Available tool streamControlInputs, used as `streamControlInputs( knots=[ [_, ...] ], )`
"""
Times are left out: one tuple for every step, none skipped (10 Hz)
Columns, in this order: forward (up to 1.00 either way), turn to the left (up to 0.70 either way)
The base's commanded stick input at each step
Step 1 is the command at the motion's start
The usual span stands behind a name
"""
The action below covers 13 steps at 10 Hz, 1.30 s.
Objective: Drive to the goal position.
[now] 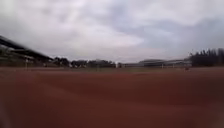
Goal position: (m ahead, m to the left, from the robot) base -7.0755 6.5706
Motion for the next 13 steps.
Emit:
streamControlInputs(
  knots=[
    [0.7, 0.0],
    [0.7, 0.0],
    [0.7, 0.0],
    [0.7, 0.0],
    [0.7, 0.0],
    [0.7, 0.0],
    [0.7, 0.0],
    [0.7, 0.0],
    [0.7, 0.0],
    [0.7, 0.0],
    [0.7, 0.0],
    [0.7, 0.0],
    [0.7, 0.0]
  ],
)
